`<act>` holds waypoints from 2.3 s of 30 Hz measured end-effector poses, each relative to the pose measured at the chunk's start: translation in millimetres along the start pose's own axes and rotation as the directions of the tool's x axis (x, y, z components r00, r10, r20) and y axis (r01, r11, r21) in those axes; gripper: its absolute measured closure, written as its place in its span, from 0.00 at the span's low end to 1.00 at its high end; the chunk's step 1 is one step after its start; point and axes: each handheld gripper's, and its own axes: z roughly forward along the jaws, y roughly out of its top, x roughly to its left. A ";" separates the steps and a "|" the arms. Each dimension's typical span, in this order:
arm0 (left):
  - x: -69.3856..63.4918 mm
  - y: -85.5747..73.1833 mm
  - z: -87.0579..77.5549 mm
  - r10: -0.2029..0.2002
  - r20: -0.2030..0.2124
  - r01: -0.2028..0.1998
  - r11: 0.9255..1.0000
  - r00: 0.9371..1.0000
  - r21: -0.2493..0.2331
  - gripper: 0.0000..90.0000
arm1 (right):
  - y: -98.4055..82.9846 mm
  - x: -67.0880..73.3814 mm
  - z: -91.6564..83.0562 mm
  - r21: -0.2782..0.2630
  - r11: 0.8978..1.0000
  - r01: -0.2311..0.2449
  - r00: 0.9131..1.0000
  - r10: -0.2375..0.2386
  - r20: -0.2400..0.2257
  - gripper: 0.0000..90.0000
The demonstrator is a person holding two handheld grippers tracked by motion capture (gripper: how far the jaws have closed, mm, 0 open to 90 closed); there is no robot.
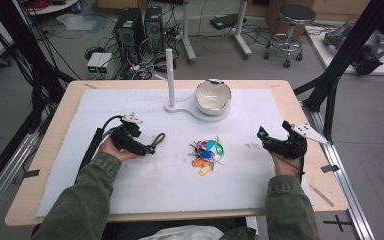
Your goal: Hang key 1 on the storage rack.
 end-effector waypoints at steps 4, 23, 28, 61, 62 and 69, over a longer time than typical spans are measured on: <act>-0.5 -1.3 4.4 0.000 -0.007 0.000 1.000 1.000 0.026 0.13 | 0.0 -0.1 -0.5 0.001 1.000 -0.003 1.000 0.003 0.001 0.01; -2.8 -8.6 15.9 0.025 -0.068 -0.016 0.992 0.997 0.124 0.38 | -0.3 -0.9 -0.3 0.001 1.000 -0.003 1.000 0.003 -0.001 0.01; -5.3 -9.5 13.9 0.064 -0.082 -0.053 0.991 0.995 0.124 0.62 | -0.5 -0.8 -0.1 0.002 1.000 -0.003 1.000 0.003 -0.001 0.01; 1.3 -8.4 1.8 0.060 -0.083 -0.053 0.995 0.995 0.081 0.87 | -0.3 -0.5 -0.8 0.003 1.000 -0.008 1.000 0.008 0.000 0.01; 1.5 -8.1 0.7 0.057 -0.083 -0.050 0.996 0.995 0.077 0.87 | -0.3 -0.5 -0.8 0.003 1.000 -0.008 1.000 0.008 0.000 0.01; 5.2 -1.5 -13.2 0.030 -0.086 -0.027 0.999 0.996 0.041 0.87 | -0.2 -0.5 -0.9 0.001 1.000 -0.008 1.000 0.008 0.002 0.01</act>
